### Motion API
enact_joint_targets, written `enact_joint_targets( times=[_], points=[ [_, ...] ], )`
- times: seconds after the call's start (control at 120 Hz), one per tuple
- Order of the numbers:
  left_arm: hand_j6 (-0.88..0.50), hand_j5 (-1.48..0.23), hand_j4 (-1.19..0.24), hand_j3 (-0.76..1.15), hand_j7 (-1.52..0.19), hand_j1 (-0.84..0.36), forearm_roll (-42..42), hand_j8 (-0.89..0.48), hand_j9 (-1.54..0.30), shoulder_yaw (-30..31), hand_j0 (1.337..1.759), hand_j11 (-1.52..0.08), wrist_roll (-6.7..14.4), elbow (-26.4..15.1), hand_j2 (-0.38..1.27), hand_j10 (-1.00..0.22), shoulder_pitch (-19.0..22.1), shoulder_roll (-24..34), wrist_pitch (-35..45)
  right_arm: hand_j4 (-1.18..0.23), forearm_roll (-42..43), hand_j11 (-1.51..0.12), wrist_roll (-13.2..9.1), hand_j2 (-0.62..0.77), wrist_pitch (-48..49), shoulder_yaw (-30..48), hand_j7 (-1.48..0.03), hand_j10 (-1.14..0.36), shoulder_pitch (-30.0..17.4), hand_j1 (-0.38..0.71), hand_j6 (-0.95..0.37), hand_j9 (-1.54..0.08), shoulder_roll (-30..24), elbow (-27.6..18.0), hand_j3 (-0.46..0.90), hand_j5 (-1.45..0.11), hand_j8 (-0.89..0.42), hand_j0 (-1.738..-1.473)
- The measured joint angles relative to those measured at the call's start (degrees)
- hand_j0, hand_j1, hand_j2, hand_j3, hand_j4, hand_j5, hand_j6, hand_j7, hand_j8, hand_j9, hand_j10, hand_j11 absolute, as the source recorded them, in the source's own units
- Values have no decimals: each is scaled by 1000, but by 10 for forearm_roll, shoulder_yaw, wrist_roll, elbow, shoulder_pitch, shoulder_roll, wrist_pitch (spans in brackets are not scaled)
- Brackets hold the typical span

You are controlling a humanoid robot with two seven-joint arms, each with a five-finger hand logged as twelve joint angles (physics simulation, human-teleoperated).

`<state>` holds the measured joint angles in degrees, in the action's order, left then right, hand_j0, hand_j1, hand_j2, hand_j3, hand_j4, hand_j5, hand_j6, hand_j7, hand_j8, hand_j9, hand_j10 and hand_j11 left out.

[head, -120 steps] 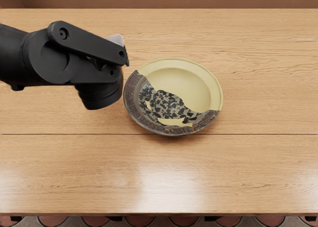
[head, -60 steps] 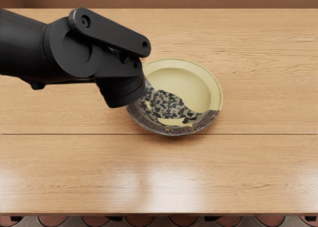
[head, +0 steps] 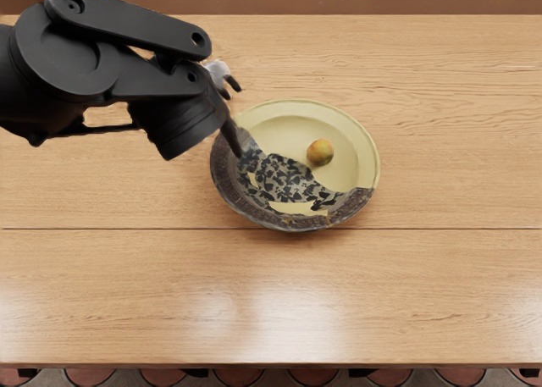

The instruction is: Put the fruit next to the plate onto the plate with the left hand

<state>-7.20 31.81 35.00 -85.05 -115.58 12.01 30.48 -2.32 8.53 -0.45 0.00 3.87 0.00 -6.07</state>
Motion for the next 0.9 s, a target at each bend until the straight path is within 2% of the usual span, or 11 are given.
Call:
enact_joint_targets(
  times=[0.125, 0.183, 0.317, 0.342, 0.408, 0.525, 0.625, 0.742, 0.9],
  points=[
    [-258, -339, -261, 0, -339, 41, 44, -256, -339, -124, 1658, -339, 0, -19, 63, -260, 121, 139, -89, -23, 0, -29, 0, -4, 0, 0, -29, -22, 0, -323, -23, -29, 0, 0, 0, -29, -23, -1658],
    [-257, -336, -259, 0, -336, 42, 65, -256, -336, -186, 1658, -336, 0, -30, 60, -258, 164, 207, -137, -23, 0, -29, 0, -4, 0, 0, -29, -22, 0, -323, -23, -29, 0, 0, 0, -29, -23, -1658],
    [-255, -332, -256, 0, -332, 45, 93, -254, -332, -323, 1658, -332, 0, -49, 55, -255, 285, 358, -272, -23, 0, -29, 0, -4, 0, 0, -29, -22, 0, -323, -23, -29, 0, 0, 0, -29, -23, -1658],
    [-254, -331, -255, 0, -331, 45, 95, -254, -331, -349, 1658, -331, 0, -50, 55, -255, 312, 382, -302, -23, 0, -29, 0, -4, 0, 0, -29, -23, 0, -323, -23, -29, 0, 0, 0, -29, -23, -1658],
    [-253, -330, -254, 0, -330, 46, 99, -253, -329, -430, 1658, -329, 0, -52, 53, -254, 416, 432, -386, -23, 0, -29, 0, -4, 0, 0, -29, -23, 0, -323, -23, -29, 0, 0, 0, -29, -23, -1658],
    [-252, -328, -252, 0, -328, 47, 95, -252, -328, -554, 1658, -328, 0, -49, 52, -252, 535, 439, -492, -23, 0, -29, 0, -4, 0, -1, -29, -23, 0, -323, -23, -29, 0, 0, 0, -29, -23, -1658],
    [-250, -326, -250, 0, -326, 49, 73, -250, -326, -636, 1658, -325, 0, -37, 51, -251, 608, 440, -552, -23, 0, -29, 0, -4, 0, -1, -29, -23, 0, -323, -23, -29, 0, 0, 0, -29, -23, -1658],
    [-248, -323, -248, 0, -323, 52, 11, -248, -323, -677, 1658, -323, 0, -6, 50, -248, 649, 440, -616, -23, 0, -29, 0, -4, 0, 0, -29, -23, 0, -323, -23, -29, 0, 0, 0, -29, -23, -1658],
    [-245, -320, -245, 0, -320, 54, -46, -245, -320, -697, 1658, -320, 0, 31, 50, -246, 672, 444, -647, -23, 0, -29, 0, -4, 0, -1, -29, -22, 0, -323, -23, -29, 0, 0, 0, -29, -23, -1658]
  ],
)
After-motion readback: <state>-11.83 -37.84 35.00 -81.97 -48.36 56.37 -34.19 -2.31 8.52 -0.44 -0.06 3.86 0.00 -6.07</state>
